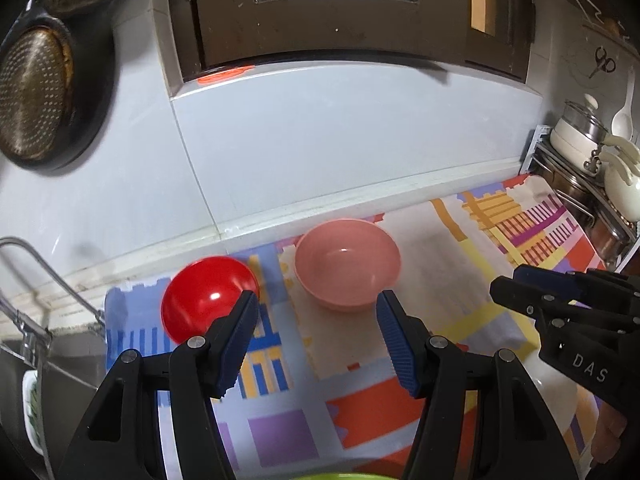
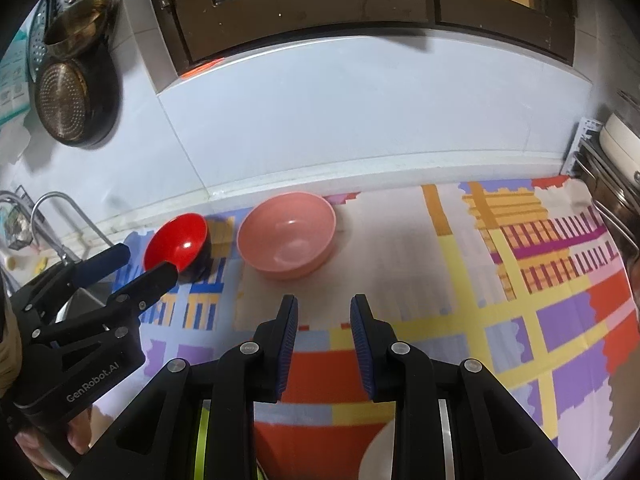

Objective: Organize plates and bowls
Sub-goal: 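Move both tools to the rim of the pink bowl, then close both tools on the pink bowl's rim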

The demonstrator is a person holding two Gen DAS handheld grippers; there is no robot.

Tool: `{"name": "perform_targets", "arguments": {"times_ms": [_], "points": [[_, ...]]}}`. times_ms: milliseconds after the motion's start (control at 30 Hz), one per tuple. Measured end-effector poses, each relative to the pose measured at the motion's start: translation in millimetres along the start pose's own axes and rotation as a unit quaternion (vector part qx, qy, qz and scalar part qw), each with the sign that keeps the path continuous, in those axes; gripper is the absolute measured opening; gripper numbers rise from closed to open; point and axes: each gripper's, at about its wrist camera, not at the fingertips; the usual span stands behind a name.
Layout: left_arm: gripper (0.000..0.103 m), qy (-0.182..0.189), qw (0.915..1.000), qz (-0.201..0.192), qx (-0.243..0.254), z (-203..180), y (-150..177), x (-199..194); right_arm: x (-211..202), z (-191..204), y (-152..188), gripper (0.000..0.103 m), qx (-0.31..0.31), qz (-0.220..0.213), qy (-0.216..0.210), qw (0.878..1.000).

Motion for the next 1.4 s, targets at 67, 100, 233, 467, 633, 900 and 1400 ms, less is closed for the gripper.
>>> {"name": "perform_targets", "arguments": {"times_ms": [67, 100, 233, 467, 633, 900, 1400], "points": [[0.061, 0.001, 1.0000, 0.005, 0.000, 2, -6, 8, 7, -1, -9, 0.029, 0.002, 0.002, 0.000, 1.000], [0.060, 0.001, 1.0000, 0.007, -0.001, 4, -9, 13, 10, -1, -12, 0.029, 0.004, 0.002, 0.000, 1.000], [0.060, 0.000, 0.9998, 0.017, 0.006, 7, -19, 32, 25, -1, -25, 0.029, 0.001, 0.011, 0.002, 1.000], [0.060, -0.002, 0.9991, 0.037, 0.018, 13, -29, 65, 52, 0, -43, 0.029, -0.008, 0.027, 0.005, 1.000], [0.060, 0.000, 0.9981, 0.059, 0.019, 18, -36, 91, 77, -3, -52, 0.029, -0.005, 0.046, 0.005, 0.999], [0.060, -0.006, 0.9954, 0.090, 0.031, 24, -44, 134, 121, -13, -58, 0.029, 0.004, 0.080, 0.003, 0.997], [0.042, 0.000, 0.9881, 0.151, 0.030, 23, -43, 192, 167, -21, -57, 0.028, 0.030, 0.123, -0.016, 0.992]]}}
Point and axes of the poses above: each gripper's, at about its wrist camera, not at the fingertips, and x roughly the way its jaws point, z to its left, y to its underside, and after that the axes turned 13 degrees about -x, right-handed
